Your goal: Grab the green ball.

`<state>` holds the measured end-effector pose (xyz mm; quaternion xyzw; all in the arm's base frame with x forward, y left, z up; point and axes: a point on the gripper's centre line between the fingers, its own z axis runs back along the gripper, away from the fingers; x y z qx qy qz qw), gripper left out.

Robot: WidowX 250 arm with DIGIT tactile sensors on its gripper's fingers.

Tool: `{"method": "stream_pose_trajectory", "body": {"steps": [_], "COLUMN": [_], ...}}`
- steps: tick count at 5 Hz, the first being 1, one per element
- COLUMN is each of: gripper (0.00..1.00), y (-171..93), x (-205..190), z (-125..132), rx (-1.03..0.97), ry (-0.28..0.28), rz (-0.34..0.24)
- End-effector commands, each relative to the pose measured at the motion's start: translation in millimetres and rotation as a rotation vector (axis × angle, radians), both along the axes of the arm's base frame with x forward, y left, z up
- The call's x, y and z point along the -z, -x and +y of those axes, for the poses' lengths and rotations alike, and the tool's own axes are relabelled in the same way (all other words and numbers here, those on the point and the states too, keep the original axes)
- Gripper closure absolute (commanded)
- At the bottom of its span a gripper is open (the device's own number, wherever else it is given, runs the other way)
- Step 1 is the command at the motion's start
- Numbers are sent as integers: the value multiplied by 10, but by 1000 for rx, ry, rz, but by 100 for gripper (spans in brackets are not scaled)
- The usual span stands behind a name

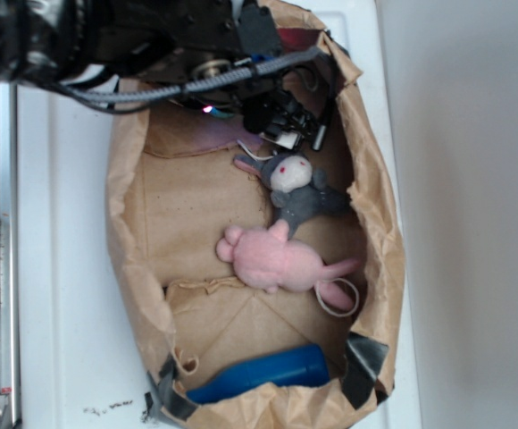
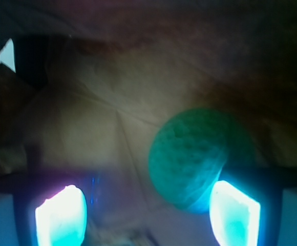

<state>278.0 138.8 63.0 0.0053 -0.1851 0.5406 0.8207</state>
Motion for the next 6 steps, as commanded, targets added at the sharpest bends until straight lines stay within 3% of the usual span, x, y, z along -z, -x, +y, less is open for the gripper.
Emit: {"method": "stream_pose_trajectory", "body": {"steps": [1,3,5,6], "gripper": [0,0,0,100], "y": [225,36,-137,-178], "x": [-366,40,262,188], "z": [189,-21,-120,-79], "rx": [-13,-83,-97,-103], "ry": [-50,-211,-256,-209], "rz": [-27,-37,-114,-109]}}
